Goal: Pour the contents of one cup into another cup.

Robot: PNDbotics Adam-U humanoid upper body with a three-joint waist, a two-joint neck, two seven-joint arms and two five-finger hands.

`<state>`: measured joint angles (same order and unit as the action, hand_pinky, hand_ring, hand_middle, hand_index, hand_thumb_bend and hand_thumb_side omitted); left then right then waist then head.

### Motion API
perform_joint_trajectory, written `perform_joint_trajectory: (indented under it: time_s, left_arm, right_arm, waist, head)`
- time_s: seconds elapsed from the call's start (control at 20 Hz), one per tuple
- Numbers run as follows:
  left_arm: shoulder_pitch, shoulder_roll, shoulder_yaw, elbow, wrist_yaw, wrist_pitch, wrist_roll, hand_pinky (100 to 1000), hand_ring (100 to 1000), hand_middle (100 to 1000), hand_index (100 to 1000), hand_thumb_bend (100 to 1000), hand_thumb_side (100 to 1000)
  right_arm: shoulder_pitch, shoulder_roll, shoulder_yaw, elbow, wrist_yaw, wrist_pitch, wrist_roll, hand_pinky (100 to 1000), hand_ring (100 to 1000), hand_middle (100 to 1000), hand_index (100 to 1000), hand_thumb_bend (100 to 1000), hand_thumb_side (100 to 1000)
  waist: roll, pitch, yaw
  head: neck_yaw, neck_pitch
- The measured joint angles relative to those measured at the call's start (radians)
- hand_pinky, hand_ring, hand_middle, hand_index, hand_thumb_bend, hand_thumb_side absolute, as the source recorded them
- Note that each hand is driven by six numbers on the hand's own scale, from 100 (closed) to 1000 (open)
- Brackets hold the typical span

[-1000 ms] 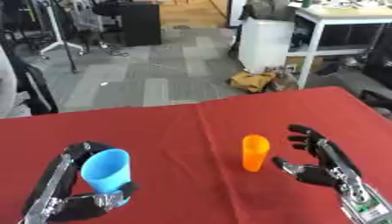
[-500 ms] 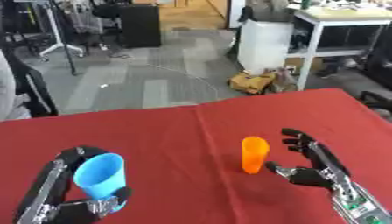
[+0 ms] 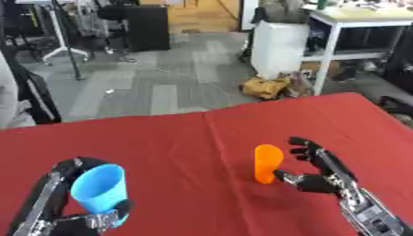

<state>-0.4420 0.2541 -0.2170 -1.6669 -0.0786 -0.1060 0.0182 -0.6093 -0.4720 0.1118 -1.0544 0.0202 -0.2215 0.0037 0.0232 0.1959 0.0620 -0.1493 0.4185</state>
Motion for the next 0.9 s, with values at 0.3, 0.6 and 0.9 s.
perform_joint_trajectory:
  time_s: [0.3, 0.6, 0.9]
  left_arm:
    - [0.000, -0.002, 0.000, -0.004, 0.002, -0.001, -0.003, 478, 345, 391, 649, 597, 100]
    - [0.000, -0.009, 0.000, -0.006, 0.006, -0.002, -0.007, 478, 345, 391, 649, 598, 100]
    - [0.000, -0.009, 0.000, -0.013, 0.009, -0.001, -0.009, 478, 345, 391, 649, 596, 100]
  right_arm:
    - [-0.028, 0.000, 0.000, 0.049, -0.015, -0.003, 0.010, 853, 828, 844, 913, 543, 180]
    - [-0.061, 0.001, 0.006, 0.075, -0.022, -0.009, 0.020, 854, 825, 841, 913, 544, 185]
    - [-0.083, 0.005, 0.013, 0.098, -0.022, -0.011, 0.035, 854, 822, 837, 913, 545, 185]
  waist:
    - [0.004, 0.002, 0.012]
    - [0.007, 0.002, 0.025]
    - [0.014, 0.004, 0.030]
  head:
    - [-0.008, 0.000]
    - [-0.014, 0.000]
    - [-0.021, -0.002]
